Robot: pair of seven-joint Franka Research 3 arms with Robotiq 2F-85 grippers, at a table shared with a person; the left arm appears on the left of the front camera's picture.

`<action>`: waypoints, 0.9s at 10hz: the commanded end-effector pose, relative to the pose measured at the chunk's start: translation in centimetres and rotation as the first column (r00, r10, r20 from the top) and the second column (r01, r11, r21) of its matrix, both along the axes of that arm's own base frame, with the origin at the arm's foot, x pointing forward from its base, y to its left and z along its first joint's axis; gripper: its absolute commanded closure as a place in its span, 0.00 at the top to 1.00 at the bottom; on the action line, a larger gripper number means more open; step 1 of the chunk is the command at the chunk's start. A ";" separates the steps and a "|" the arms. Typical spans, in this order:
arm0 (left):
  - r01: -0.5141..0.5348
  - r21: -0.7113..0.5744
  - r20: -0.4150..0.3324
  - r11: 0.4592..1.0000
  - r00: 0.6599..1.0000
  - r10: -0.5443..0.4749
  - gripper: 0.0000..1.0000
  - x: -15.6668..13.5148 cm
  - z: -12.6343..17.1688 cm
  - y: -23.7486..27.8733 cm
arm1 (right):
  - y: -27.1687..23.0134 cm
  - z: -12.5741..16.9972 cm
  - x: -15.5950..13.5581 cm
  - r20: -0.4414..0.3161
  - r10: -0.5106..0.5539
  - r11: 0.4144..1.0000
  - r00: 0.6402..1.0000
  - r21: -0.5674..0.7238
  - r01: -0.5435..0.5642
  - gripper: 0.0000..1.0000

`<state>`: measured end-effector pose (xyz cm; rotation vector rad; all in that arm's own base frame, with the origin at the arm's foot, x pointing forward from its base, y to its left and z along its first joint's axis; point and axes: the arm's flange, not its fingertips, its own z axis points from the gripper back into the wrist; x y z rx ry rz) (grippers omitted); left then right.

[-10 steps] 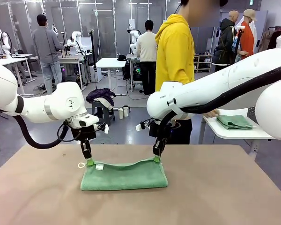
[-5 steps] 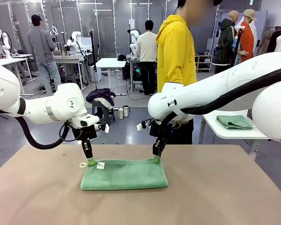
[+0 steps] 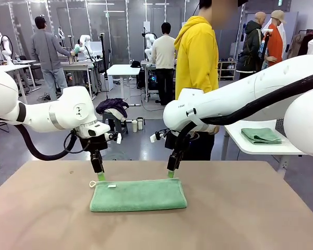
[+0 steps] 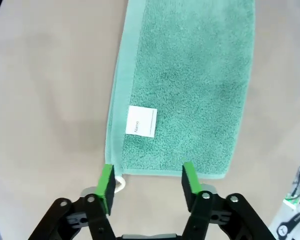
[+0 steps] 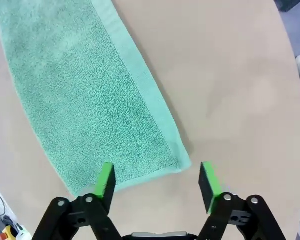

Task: Fold the towels and place them in the basket.
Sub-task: When a person lays out a Towel with hook on the table, fold it in half twice.

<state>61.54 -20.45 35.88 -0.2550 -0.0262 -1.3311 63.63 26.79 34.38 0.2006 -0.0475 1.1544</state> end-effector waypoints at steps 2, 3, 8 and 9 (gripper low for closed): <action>0.056 0.028 0.038 0.998 0.998 -0.057 1.00 -1.8 -0.2 0.7 | -0.6 0.4 -1.4 0.024 0.036 0.999 0.999 -0.017 -0.036 1.00; 0.065 0.028 0.041 0.997 0.997 -0.066 1.00 -2.0 -0.2 0.7 | -0.6 0.4 -1.5 0.024 0.037 0.999 0.999 -0.021 -0.037 1.00; 0.050 0.029 0.010 0.998 0.999 -0.051 1.00 -1.4 -0.1 0.3 | 0.0 0.5 -0.6 0.008 0.017 1.000 1.000 -0.016 -0.017 1.00; 0.050 0.029 0.010 0.998 0.999 -0.051 1.00 -1.4 -0.1 0.3 | 0.0 0.5 -0.6 0.008 0.017 1.000 1.000 -0.016 -0.017 1.00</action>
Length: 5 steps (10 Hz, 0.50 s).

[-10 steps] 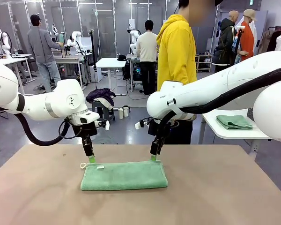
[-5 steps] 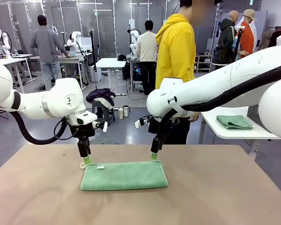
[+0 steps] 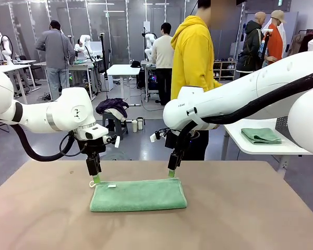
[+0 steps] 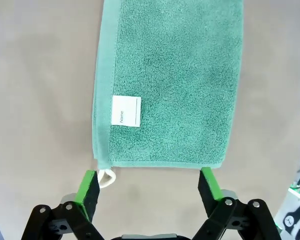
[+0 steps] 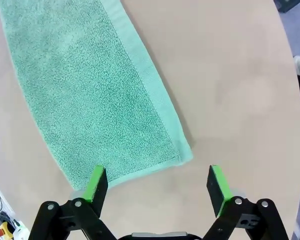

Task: Fold the towels and place them in the basket.
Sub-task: When a person lays out a Towel with hook on the table, fold it in half twice.

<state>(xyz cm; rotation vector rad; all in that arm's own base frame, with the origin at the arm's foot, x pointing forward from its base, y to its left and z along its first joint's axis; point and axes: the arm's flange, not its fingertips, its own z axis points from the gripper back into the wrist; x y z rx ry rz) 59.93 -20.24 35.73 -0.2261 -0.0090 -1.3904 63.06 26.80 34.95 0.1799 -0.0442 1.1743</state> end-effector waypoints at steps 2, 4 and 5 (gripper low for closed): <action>-0.008 0.000 0.000 1.000 1.000 0.008 1.00 0.2 0.1 0.1 | 0.0 0.0 -0.1 -0.002 -0.002 1.000 1.000 0.002 0.002 1.00; -0.018 -0.041 0.034 0.999 0.999 0.019 1.00 -1.3 0.7 -0.3 | -0.1 0.6 -1.4 0.043 -0.084 0.996 0.996 -0.028 0.085 1.00; -0.085 -0.040 0.032 0.996 0.996 0.087 1.00 -2.7 1.0 0.0 | -0.4 1.1 -2.8 0.037 -0.139 0.990 0.990 -0.015 0.139 1.00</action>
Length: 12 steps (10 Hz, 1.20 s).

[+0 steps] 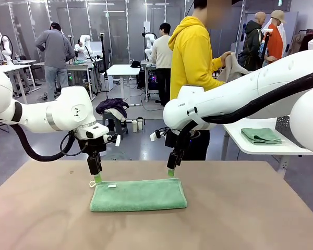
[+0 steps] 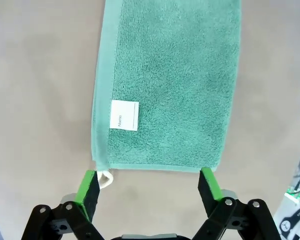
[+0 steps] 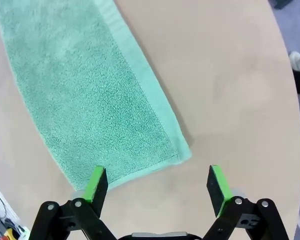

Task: Fold the towels and place them in the basket.
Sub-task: When a person lays out a Towel with hook on the table, fold it in half twice.

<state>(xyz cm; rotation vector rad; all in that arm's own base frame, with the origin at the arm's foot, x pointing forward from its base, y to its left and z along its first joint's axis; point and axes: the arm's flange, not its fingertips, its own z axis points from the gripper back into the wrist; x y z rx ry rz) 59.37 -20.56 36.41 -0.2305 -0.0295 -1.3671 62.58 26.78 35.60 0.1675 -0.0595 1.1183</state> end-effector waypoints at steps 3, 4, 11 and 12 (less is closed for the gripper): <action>-0.300 -0.036 0.087 0.953 0.949 0.302 1.00 -7.9 0.9 2.4 | -1.0 1.0 -5.5 0.043 -0.324 0.946 0.945 0.009 0.324 1.00; -0.341 -0.063 0.107 0.938 0.932 0.347 1.00 -9.3 1.2 2.9 | -0.9 1.1 -6.0 0.056 -0.392 0.920 0.918 0.004 0.393 1.00; -0.607 -0.174 0.189 0.775 0.752 0.631 1.00 -20.3 1.2 7.6 | -0.5 0.6 -6.0 0.017 -0.770 0.637 0.637 -0.011 0.771 1.00; -0.589 -0.187 0.198 0.787 0.762 0.617 1.00 -21.5 1.5 8.0 | -0.7 1.0 -7.0 0.031 -0.715 0.699 0.698 0.038 0.714 1.00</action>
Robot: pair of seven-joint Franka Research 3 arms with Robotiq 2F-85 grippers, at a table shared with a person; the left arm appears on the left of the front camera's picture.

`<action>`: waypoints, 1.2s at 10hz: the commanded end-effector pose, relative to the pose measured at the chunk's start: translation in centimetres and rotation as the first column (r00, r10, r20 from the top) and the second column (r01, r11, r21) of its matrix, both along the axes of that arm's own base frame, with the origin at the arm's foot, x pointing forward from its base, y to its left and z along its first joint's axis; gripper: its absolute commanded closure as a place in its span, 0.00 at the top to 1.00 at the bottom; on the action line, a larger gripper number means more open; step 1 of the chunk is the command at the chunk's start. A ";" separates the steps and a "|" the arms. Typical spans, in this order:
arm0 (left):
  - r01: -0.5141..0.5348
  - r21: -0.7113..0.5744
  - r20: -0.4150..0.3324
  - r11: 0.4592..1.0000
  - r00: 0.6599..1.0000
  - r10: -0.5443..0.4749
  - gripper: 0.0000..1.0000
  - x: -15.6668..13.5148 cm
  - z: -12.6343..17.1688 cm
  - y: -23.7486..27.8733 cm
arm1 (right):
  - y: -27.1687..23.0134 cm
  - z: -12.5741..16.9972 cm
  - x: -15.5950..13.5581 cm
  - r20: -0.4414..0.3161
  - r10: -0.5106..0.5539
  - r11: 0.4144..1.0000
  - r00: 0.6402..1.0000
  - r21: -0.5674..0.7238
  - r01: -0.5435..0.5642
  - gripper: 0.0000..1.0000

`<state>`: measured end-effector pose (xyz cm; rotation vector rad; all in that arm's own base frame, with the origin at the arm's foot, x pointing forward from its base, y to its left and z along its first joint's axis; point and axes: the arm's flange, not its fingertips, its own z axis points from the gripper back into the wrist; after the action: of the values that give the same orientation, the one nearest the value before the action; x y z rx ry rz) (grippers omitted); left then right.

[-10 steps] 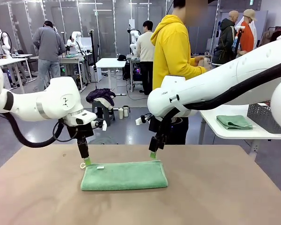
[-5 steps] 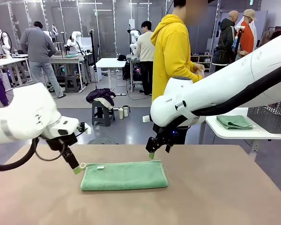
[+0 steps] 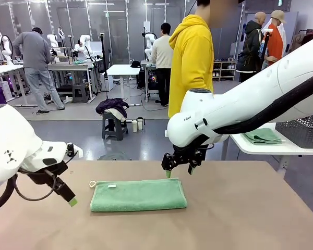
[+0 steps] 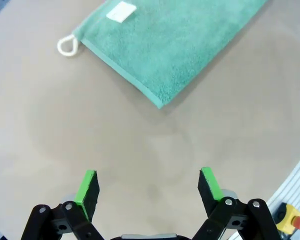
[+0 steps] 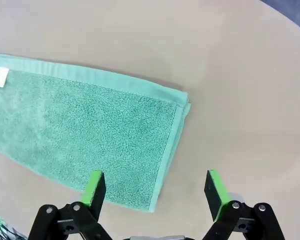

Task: Fold the towels and place them in the basket.
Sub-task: When a person lays out a Towel with hook on the table, fold it in half twice.

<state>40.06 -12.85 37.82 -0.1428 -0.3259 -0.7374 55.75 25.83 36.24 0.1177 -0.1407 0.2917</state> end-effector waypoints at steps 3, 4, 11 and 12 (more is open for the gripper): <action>-0.009 0.024 0.093 1.000 0.996 0.007 1.00 -4.8 2.3 1.9 | 0.2 0.4 -0.2 0.024 0.033 0.999 0.999 0.005 -0.033 1.00; 0.023 0.041 0.115 0.999 0.993 -0.028 1.00 -5.9 2.9 2.3 | 0.2 0.4 -0.2 0.024 0.033 0.999 0.999 0.005 -0.033 1.00; 0.031 0.039 0.122 0.999 0.992 -0.036 1.00 -0.5 5.3 1.1 | 0.7 -0.7 -0.5 -0.022 -0.238 0.971 0.971 -0.033 0.237 1.00; 0.031 0.039 0.122 0.999 0.992 -0.036 1.00 -0.5 5.3 1.1 | 0.8 -1.1 -0.4 -0.014 -0.264 0.963 0.964 -0.055 0.263 1.00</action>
<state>39.44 -11.57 43.24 -0.0742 -0.4200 -0.8012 55.45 25.93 35.69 0.0967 -0.1240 0.0902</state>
